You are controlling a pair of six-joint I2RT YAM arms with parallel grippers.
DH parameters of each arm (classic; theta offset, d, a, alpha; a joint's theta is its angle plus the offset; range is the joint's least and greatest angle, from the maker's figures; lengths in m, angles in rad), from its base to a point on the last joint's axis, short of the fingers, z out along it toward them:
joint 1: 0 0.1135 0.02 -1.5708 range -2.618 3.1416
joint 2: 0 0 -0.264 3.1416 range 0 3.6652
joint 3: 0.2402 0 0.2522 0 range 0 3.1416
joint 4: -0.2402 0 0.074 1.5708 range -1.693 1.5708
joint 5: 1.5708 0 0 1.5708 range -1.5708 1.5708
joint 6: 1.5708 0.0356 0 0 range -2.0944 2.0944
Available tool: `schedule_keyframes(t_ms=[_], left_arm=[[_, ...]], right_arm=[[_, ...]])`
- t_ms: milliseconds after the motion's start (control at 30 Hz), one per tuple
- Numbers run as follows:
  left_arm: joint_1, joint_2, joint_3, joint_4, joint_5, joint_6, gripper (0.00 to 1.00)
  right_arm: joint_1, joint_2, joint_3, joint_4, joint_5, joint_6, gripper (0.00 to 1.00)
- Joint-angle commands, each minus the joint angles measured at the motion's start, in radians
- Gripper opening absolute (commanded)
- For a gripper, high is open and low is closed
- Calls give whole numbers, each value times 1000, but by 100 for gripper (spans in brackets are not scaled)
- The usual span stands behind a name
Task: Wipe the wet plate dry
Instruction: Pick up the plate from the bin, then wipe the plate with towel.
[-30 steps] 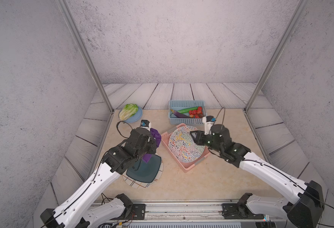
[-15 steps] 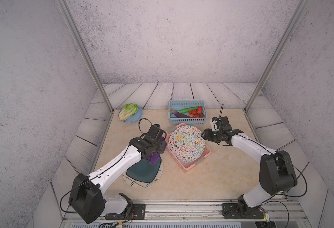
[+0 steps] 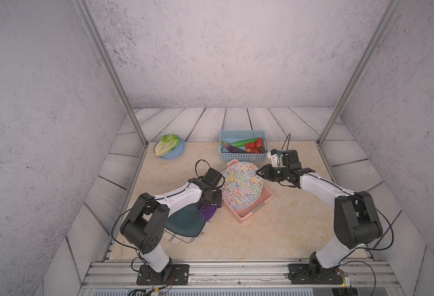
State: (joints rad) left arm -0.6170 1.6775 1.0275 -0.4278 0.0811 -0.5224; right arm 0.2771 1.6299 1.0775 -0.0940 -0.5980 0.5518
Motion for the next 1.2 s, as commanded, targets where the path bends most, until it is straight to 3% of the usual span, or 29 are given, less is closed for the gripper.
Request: schedule_keyframes(t_ms=[0, 200, 433, 567, 700, 800, 967, 1167], left_arm=[[-1, 13, -6, 99, 69, -32, 0], [0, -47, -23, 94, 46, -32, 0], [7, -223, -36, 15, -3, -17, 0], [15, -411, -49, -38, -56, -16, 0], [15, -563, -65, 51, -28, -5, 0], [16, -555, -19, 53, -3, 9, 0], [-28, -441, 19, 117, 163, -63, 0], [-200, -368, 34, 180, 97, -124, 0]], right_arm=[[19, -19, -26, 87, -131, 57, 29], [62, 78, -48, 83, -70, 50, 35], [65, 27, -34, 40, 18, 49, 1], [66, -101, -47, 29, 52, 52, 0], [86, -228, -123, 164, -16, 165, 0], [129, -323, -193, 292, -17, 293, 0], [225, -428, -283, 543, 77, 516, 0], [282, -444, -306, 808, 160, 733, 0]])
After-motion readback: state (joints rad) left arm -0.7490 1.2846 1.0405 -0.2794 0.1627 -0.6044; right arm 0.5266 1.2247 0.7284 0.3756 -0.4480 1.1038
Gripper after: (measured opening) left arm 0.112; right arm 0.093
